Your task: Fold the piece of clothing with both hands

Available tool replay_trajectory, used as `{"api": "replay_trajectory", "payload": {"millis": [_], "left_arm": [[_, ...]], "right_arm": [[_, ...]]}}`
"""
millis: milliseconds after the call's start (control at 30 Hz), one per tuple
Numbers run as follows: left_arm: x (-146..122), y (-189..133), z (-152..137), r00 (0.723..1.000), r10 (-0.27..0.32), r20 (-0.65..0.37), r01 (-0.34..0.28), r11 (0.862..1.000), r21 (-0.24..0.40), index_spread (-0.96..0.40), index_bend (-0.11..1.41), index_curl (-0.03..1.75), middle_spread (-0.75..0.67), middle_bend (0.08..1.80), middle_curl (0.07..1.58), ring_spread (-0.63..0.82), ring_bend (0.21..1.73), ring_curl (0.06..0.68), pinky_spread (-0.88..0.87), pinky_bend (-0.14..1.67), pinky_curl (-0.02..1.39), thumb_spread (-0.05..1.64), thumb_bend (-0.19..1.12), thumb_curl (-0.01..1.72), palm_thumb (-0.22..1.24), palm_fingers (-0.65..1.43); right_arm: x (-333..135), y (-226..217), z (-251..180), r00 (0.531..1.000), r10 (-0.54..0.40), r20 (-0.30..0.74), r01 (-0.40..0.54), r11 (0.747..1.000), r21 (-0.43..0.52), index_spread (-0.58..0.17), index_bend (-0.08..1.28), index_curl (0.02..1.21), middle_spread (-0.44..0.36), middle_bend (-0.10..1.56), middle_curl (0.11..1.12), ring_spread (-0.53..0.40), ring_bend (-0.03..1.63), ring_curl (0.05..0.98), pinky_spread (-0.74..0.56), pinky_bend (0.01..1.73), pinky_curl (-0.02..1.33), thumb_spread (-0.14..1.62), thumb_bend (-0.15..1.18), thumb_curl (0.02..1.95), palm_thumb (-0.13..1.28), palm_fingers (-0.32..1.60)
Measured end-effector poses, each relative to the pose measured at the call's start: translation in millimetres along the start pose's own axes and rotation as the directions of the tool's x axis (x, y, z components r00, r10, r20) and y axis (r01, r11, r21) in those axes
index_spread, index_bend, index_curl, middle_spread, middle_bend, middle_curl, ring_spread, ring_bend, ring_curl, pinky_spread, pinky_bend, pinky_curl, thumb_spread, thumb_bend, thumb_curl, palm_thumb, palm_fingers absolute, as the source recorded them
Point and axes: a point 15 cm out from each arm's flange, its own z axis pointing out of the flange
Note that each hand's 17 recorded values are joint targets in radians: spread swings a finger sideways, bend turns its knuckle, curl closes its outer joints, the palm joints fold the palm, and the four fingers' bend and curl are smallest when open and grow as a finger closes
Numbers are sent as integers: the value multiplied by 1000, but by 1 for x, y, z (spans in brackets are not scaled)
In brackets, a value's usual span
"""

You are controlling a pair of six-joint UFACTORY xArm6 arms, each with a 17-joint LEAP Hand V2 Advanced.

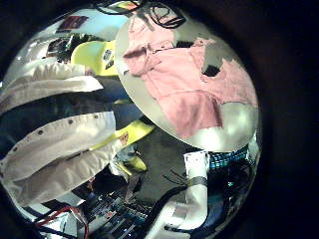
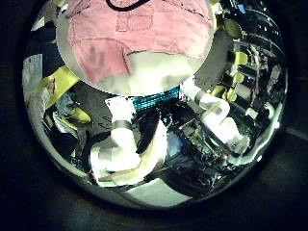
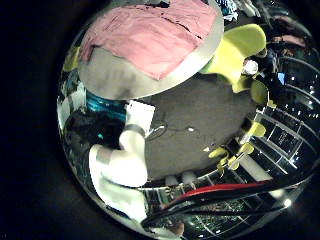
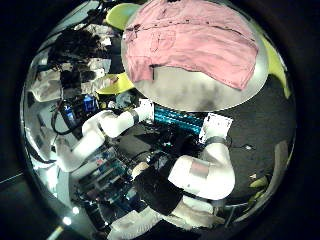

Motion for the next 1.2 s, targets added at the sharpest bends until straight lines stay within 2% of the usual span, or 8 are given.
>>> {"api": "replay_trajectory", "payload": {"millis": [100, 267, 467, 800, 1100, 1200], "left_arm": [[1, -3, 6, 1000, 7, 0, -7, 1000, -22, -23, 155, 298, 161, 223, 395, 75, 842, 240, 117, 564, 346, 1159, -22, 255, 167, 116], [2, -4, 5, 1000, 9, -4, -9, 1000, -14, -23, 155, 297, 161, 222, 394, 82, 841, 241, 118, 565, 344, 1156, -21, 254, 160, 114], [0, -8, 5, 999, 44, 5, -44, 999, -10, -23, 155, 294, 161, 223, 394, 87, 836, 239, 119, 565, 344, 1156, -19, 256, 156, 111], [-21, -18, 21, 996, 82, 16, -82, 997, -2, -23, 156, 292, 161, 222, 391, 89, 834, 238, 118, 562, 346, 1156, -19, 259, 154, 112], [-20, -10, 10, 995, 100, 17, -100, 994, 36, -23, 156, 295, 161, 220, 390, 90, 833, 238, 118, 558, 347, 1156, -19, 261, 154, 115], [-21, -7, 8, 995, 99, 17, -99, 994, 39, -23, 156, 295, 161, 220, 389, 90, 833, 238, 118, 558, 347, 1156, -19, 261, 154, 115]], "right_arm": [[0, 0, 0, 1000, 0, 0, 0, 1000, 0, -365, 167, 306, 34, 196, 329, 153, 421, 240, 336, 454, 240, 1263, -14, 229, 273, 125], [0, 0, 0, 1000, 0, 0, 0, 1000, 0, -355, 164, 303, 50, 196, 333, 146, 422, 243, 336, 437, 245, 1270, -14, 228, 275, 135], [0, 0, 0, 1000, 0, 0, 0, 1000, 0, -351, 165, 300, 57, 190, 335, 144, 412, 244, 339, 429, 253, 1275, -13, 227, 277, 142], [0, 0, 0, 1000, 0, 0, 0, 1000, 0, -340, 165, 297, 57, 187, 329, 136, 426, 251, 341, 421, 265, 1280, -10, 227, 293, 149], [0, 0, 0, 1000, 0, 0, 0, 1000, 0, -336, 155, 290, 37, 192, 335, 117, 452, 257, 348, 411, 268, 1296, -11, 224, 309, 190], [0, 0, 0, 1000, 0, 0, 0, 1000, 0, -341, 146, 280, 8, 192, 334, 67, 519, 271, 325, 446, 273, 1298, -12, 223, 311, 271]]}}
